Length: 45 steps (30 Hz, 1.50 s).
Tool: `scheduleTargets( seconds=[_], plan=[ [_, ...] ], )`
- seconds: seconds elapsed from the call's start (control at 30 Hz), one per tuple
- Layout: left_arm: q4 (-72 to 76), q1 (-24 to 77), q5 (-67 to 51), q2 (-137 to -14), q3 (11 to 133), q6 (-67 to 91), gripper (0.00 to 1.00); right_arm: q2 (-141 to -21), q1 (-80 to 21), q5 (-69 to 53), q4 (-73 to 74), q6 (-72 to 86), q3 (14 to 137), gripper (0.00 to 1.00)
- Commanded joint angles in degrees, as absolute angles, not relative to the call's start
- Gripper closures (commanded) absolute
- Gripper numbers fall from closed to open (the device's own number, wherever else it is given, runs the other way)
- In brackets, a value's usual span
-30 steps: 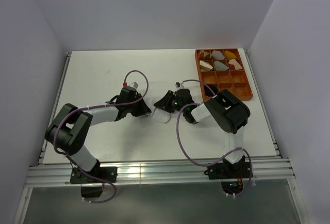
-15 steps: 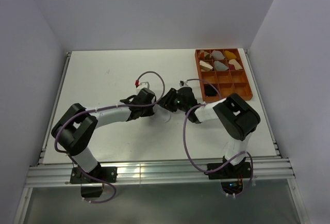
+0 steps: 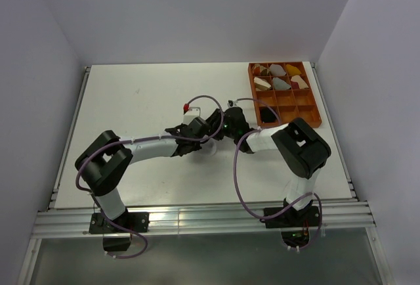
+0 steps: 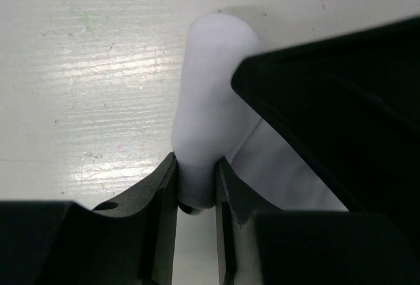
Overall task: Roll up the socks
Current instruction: Roll the sock at the center of the board.
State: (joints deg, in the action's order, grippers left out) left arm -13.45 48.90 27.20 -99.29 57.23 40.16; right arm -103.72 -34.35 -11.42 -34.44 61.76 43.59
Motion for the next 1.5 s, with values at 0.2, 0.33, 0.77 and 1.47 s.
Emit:
scheduleTargets(
  seconds=[0.2, 0.33, 0.77, 1.47],
  plan=[
    [-18.19, 50.98, 29.35, -101.6, 58.53, 37.88, 1.0, -106.96, -35.24, -11.51, -31.91, 62.84, 49.04, 0.53],
    [-18.11, 51.42, 29.62, -101.43, 58.45, 37.71, 1.0, -107.67, -35.51, -11.95, -31.73, 63.28, 47.9, 0.67],
    [-16.53, 50.54, 26.55, -98.79, 56.96, 40.34, 0.61, -108.19, -36.3, -9.76, -48.42, 67.32, 33.32, 1.0],
    [-2.55, 33.75, -5.61, -86.66, 45.88, 44.65, 0.36, -106.26, -39.02, -4.66, -46.5, 60.39, 34.27, 1.0]
  ],
)
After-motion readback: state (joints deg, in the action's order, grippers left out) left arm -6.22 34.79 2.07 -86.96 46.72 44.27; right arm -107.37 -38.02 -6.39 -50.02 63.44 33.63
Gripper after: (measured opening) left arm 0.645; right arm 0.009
